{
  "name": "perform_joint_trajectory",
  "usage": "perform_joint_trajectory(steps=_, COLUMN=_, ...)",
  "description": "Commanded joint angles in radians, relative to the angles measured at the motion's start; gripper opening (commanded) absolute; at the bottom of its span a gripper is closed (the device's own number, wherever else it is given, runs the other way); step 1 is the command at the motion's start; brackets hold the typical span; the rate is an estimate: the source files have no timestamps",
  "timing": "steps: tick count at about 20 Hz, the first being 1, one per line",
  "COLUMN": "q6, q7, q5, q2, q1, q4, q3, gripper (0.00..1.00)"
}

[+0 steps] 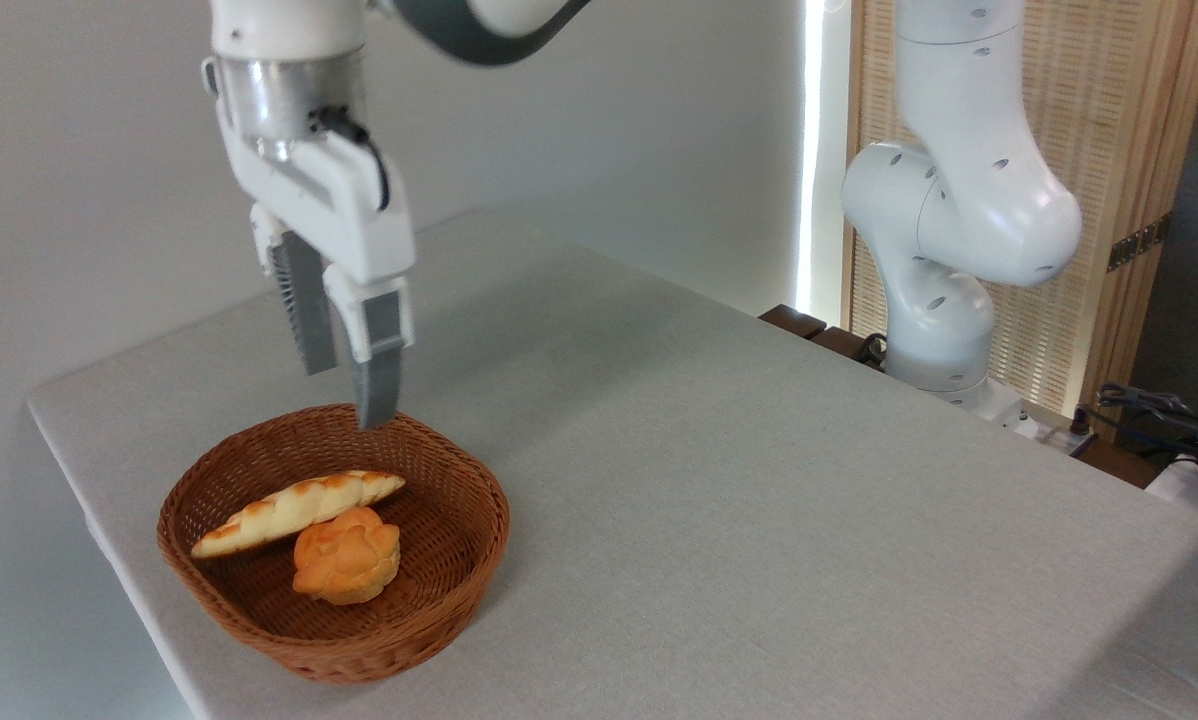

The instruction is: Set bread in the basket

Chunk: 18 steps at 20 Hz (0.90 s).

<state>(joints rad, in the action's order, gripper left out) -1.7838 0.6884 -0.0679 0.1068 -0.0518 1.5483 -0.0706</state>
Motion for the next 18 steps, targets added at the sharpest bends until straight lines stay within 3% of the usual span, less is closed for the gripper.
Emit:
perform_joint_trajectory(steps=1, q6=0.104, q7=0.065, q5=0.008, q2=-0.067, q1=0.055, q4=0.004, q3=0.014, gripper=1.00)
perform_joint_trajectory(steps=6, q6=0.113, q7=0.068, q5=0.010, q2=-0.113, q1=0.059, q4=0.029, q3=0.083, gripper=1.00)
perform_joint_trajectory(steps=13, q6=0.104, q7=0.069, q5=0.005, q2=-0.174, q1=0.052, q4=0.153, q3=0.046, gripper=1.00)
perform_joint_trajectory(steps=18, q6=0.116, q7=0.069, q5=0.010, q2=-0.174, q1=0.050, q4=0.150, q3=0.046, gripper=1.00)
